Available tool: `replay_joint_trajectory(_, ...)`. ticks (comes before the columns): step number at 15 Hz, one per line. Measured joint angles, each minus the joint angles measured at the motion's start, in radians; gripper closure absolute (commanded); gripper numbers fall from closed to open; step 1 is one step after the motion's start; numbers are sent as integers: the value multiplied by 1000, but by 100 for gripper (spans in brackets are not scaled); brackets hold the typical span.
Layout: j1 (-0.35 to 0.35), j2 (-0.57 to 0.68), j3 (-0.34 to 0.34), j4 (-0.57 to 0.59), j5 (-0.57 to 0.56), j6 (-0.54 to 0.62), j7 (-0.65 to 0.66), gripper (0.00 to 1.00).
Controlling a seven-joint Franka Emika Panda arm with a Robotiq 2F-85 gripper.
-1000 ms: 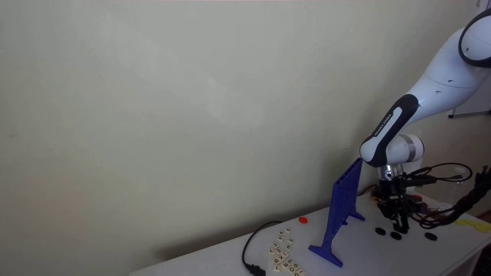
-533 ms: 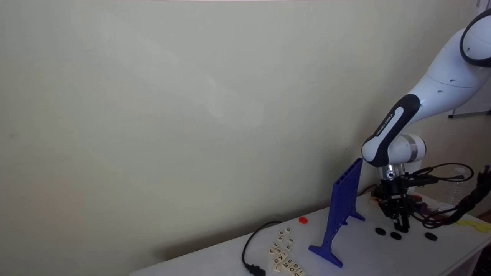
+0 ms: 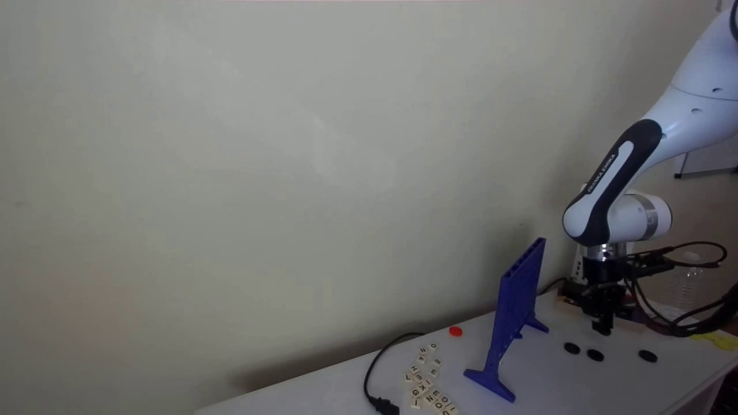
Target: Put one black chip on top of the blue gameboard.
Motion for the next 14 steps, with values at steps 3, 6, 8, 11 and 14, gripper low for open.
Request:
replay_joint_trajectory(3, -48, -114, 45, -145, 0, 115, -110, 90)
replay_joint_trajectory(6, -123, -235, 100, -281, 4, 207, -210, 90)
replay_joint_trajectory(8, -194, -316, 155, -359, 28, 254, -287, 90)
replay_joint_trajectory(11, -298, -419, 256, -444, 140, 291, -439, 90)
replay_joint_trajectory(14, -374, -499, 370, -486, 350, 292, -635, 90)
